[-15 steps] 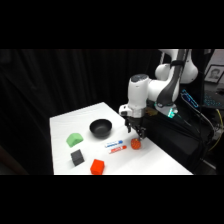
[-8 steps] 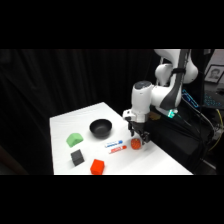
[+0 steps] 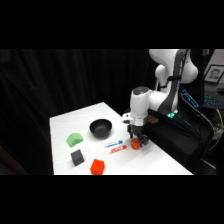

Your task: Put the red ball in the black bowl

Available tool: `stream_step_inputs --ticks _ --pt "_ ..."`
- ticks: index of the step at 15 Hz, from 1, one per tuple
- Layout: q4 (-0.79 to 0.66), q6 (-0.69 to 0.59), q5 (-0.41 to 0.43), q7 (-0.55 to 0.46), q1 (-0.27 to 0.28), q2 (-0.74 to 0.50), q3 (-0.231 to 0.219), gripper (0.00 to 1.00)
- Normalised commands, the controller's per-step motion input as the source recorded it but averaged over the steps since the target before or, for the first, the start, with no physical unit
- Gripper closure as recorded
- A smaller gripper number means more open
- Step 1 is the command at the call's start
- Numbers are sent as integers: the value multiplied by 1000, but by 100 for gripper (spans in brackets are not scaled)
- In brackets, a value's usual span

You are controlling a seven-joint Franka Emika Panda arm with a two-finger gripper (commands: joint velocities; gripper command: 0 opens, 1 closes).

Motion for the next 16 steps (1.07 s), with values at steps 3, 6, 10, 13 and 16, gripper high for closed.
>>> stream_step_inputs --ticks 3,6,10,13,16 --pt "141 159 -105 53 102 196 -116 43" --pt "106 135 -95 60 112 123 -111 67" --pt "35 -17 -79 80 115 -32 -84 97" --pt "-35 -194 -40 65 73 -215 -15 98" --pt "-72 -317 -14 37 25 -352 24 96"
